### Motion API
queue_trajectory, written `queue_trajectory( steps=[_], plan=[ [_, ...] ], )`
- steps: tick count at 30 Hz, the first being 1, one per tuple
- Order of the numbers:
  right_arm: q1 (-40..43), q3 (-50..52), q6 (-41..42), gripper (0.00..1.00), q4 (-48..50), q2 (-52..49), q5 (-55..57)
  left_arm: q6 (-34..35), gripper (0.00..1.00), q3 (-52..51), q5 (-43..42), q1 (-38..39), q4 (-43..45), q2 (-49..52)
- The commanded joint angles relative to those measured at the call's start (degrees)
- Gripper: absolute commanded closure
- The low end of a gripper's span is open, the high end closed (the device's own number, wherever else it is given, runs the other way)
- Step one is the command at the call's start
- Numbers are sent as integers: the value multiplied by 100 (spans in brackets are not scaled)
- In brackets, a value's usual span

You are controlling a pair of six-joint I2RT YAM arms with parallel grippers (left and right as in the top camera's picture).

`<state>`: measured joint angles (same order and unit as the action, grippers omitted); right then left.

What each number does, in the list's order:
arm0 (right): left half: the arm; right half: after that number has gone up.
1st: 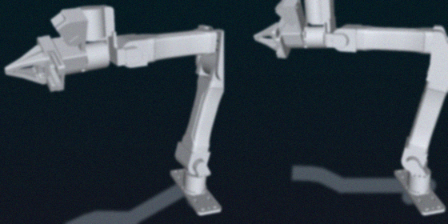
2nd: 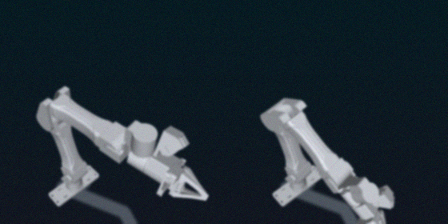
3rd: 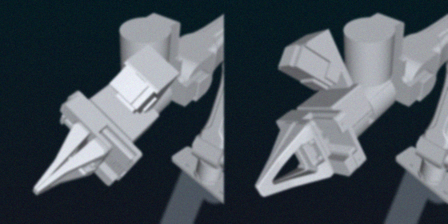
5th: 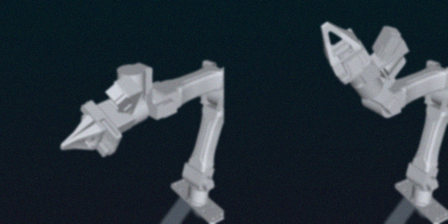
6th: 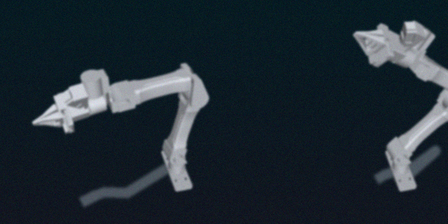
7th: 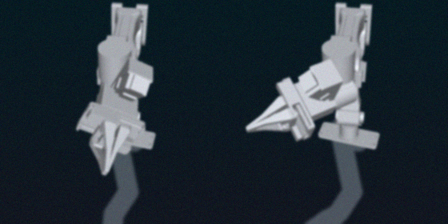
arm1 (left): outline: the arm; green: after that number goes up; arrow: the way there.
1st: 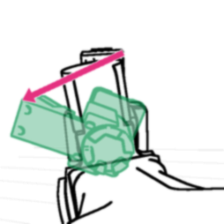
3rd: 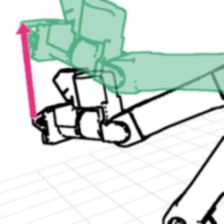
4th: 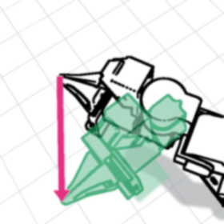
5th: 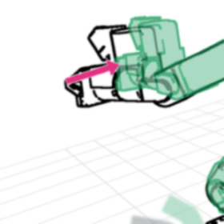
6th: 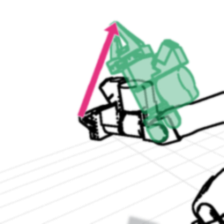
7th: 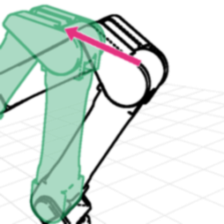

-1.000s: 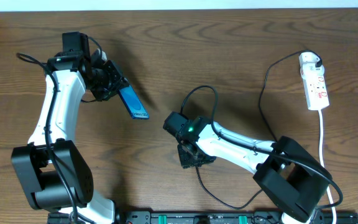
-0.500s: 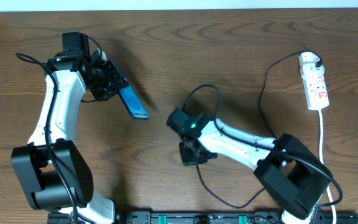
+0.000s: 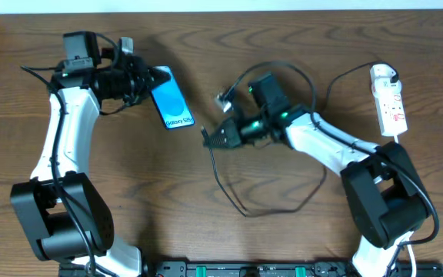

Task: Plug charger to phone and switch on socket
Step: 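Lift the plug with the right gripper toward the phone's bottom edge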

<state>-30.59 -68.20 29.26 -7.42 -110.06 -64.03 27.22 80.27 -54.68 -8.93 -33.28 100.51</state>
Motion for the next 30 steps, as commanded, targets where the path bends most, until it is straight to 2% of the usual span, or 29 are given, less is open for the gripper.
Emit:
queue_trajectory(
  steps=[1, 7, 15, 30],
  plan=[
    [157, -59, 688, 99, 920, -20, -1742, 684, 92, 57, -1335, -153, 468, -4],
    [170, -59, 1812, 99, 2614, -20, -1908, 1923, 92, 57, -1648, -337, 1670, -4],
    [114, -59, 2892, 99, 4127, -20, -1884, 3412, 93, 57, -1834, -396, 3622, -4],
    [114, -59, 4175, 99, 5445, -20, -1071, 3825, 93, 57, -1930, -385, 4356, -4]
  ],
)
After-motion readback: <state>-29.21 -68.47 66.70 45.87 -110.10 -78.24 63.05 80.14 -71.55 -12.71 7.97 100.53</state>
